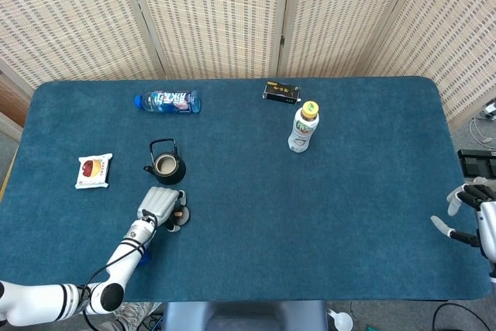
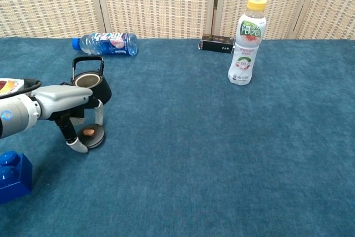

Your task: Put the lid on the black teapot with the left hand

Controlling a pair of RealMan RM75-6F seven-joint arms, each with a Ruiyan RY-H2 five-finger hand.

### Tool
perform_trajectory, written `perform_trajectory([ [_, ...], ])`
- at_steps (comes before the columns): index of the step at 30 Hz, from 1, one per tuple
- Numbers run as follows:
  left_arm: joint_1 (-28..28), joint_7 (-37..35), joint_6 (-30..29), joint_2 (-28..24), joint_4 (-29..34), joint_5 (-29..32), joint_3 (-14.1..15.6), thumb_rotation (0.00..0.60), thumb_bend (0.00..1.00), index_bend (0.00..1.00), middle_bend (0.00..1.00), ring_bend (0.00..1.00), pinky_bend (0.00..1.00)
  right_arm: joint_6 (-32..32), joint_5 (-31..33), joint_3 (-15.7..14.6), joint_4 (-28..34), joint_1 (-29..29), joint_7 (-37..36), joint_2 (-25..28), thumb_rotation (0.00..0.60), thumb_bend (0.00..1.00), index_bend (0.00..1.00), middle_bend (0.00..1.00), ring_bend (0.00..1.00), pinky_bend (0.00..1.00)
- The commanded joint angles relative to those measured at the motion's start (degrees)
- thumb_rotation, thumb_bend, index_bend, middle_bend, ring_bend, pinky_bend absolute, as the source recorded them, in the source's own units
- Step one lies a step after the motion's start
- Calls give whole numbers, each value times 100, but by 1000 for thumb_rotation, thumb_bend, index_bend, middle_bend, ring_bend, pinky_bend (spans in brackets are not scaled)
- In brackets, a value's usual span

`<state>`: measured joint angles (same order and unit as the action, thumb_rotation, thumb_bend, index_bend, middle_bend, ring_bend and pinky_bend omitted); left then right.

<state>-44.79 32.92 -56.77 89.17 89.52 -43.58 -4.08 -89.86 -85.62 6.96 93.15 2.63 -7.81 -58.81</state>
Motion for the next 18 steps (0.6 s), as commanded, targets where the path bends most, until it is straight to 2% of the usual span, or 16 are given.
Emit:
perform_trajectory([
  [1,12,3,-23,-31,28,-32,2,600,39,485,1000,1000,1000,9,2,-1,-4,3,5,-2,600,148,670,502,383,499],
  [10,32,112,-149,-211,233,-67,-13,600,39,486,1000,1000,1000,4,-11,-7,-6,2,18,-11,600,148,670,502,383,498],
  [18,-44,375,-320,-496,452,64,-143,600,39,488,1000,1000,1000,0,-21,-10,-6,0,25,-13,600,148,670,502,383,498],
])
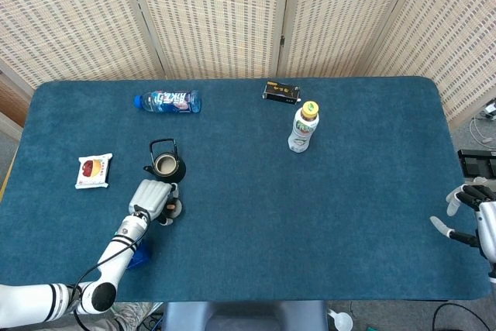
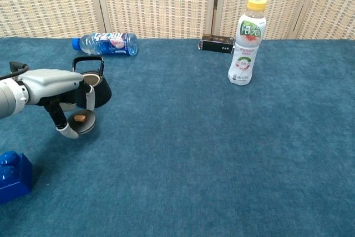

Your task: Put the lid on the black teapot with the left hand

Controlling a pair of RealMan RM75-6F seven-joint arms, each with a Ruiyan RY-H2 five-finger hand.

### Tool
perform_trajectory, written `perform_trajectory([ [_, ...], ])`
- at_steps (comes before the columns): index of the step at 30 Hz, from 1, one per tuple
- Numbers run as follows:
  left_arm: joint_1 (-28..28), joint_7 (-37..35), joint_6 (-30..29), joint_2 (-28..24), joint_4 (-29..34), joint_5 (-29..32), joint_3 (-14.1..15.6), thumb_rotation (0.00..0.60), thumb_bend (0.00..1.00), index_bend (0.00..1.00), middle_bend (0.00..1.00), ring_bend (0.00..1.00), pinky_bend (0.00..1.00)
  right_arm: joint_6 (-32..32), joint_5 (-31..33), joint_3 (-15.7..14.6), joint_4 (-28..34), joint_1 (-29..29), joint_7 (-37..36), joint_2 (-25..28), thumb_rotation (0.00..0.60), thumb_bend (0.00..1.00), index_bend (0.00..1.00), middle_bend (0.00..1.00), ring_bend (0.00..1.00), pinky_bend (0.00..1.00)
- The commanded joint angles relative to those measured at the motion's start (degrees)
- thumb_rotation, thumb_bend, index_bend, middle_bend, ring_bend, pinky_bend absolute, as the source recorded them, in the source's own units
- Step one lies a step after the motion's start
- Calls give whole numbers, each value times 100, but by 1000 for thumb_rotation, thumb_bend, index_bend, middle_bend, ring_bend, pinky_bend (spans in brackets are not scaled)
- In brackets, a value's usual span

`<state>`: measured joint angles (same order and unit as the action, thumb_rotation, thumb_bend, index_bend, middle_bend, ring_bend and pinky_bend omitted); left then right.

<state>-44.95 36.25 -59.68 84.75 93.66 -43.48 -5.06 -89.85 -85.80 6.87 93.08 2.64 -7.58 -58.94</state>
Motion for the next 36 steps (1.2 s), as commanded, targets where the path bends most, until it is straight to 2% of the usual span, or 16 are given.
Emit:
perform_trajectory([
  [1,-46,56,-29,-90,44,104,-84,600,39,488,1000,1000,1000,-3,-6,-4,2,-2,2,-1,600,148,670,502,383,498],
  [13,-318,162,140,-367,-122,608,-398,600,39,490,1000,1000,1000,46,31,-1,-10,13,26,-7,600,148,670,502,383,498],
  [36,-945,787,269,-378,-511,1471,-504,600,39,494,1000,1000,1000,272,188,12,-108,82,-38,-22,600,148,670,502,383,498],
])
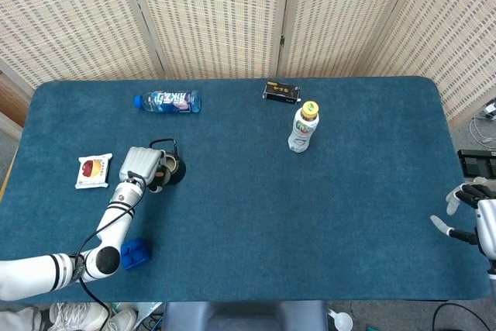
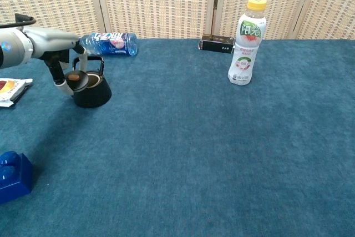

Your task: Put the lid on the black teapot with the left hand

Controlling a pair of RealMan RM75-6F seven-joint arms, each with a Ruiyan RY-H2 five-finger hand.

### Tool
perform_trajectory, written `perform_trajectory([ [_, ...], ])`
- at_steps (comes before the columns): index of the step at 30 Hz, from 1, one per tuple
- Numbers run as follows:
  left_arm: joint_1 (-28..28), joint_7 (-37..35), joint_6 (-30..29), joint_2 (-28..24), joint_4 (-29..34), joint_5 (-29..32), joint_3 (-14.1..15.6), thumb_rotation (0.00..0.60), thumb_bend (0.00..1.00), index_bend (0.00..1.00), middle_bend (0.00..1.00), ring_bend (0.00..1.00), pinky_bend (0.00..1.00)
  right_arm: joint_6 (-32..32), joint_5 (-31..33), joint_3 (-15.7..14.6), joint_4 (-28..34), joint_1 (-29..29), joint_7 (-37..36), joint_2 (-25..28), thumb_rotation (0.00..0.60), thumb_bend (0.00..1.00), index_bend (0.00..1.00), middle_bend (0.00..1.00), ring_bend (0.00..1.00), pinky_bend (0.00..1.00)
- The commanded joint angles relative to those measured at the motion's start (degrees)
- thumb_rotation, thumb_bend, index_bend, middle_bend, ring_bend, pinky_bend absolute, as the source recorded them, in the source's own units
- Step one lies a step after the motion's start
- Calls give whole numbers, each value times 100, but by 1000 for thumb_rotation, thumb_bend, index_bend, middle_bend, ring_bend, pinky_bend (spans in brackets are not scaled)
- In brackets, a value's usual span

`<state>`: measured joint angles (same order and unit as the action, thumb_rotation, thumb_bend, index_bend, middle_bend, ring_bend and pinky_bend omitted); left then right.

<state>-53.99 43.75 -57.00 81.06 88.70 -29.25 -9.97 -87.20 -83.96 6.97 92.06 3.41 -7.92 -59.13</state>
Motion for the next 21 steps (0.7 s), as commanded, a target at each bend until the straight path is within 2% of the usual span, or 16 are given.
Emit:
perform_trajectory([
  [1,-62,55,5,-13,-20,82,-18,600,39,494,1000,1000,1000,10,3,2,-10,8,-6,-5,600,148,670,502,383,498],
  [10,-315,90,334,-13,-291,662,-106,600,39,494,1000,1000,1000,60,40,7,-48,25,-43,-15,600,148,670,502,383,498],
  [21,-526,61,445,141,-582,770,-64,600,39,496,1000,1000,1000,86,70,17,-78,36,-74,-22,600,148,670,502,383,498],
])
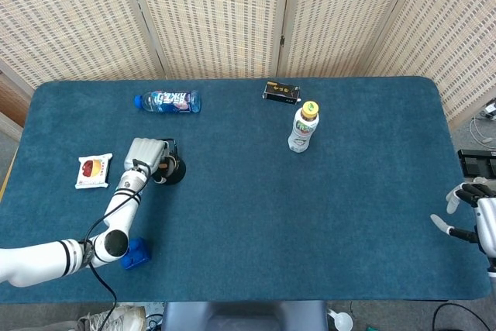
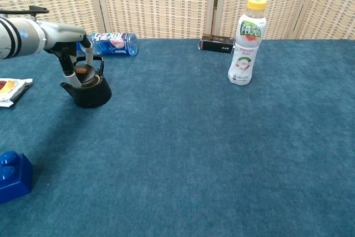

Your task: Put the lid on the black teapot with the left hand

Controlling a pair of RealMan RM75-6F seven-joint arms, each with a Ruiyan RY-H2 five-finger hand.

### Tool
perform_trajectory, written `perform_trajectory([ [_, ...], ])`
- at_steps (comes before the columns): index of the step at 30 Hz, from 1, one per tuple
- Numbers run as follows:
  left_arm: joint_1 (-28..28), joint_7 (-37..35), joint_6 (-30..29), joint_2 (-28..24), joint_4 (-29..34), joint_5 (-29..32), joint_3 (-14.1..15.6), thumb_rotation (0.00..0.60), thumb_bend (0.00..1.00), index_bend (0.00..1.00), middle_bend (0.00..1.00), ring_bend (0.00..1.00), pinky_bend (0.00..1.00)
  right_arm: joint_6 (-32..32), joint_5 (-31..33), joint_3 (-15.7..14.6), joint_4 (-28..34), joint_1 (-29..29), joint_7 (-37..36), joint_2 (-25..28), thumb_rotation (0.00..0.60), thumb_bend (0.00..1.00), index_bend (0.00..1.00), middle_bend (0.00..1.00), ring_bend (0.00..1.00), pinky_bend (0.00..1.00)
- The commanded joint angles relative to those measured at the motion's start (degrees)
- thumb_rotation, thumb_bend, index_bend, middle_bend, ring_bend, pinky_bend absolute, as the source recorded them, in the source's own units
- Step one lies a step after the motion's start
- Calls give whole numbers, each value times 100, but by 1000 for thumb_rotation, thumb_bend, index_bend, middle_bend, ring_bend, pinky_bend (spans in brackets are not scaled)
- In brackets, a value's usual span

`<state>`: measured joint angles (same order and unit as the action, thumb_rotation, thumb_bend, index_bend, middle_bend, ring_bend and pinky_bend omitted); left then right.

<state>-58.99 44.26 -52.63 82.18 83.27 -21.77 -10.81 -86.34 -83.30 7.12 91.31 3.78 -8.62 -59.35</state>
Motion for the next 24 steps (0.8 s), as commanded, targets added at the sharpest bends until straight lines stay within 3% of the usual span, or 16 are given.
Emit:
perform_trajectory([
  [1,-41,12,13,49,-66,37,25,600,39,496,1000,1000,1000,2,7,3,-8,0,-10,-2,600,148,670,502,383,498],
  [24,-214,6,164,358,-699,288,131,600,39,496,1000,1000,1000,16,1,-6,-21,4,-34,-2,600,148,670,502,383,498],
])
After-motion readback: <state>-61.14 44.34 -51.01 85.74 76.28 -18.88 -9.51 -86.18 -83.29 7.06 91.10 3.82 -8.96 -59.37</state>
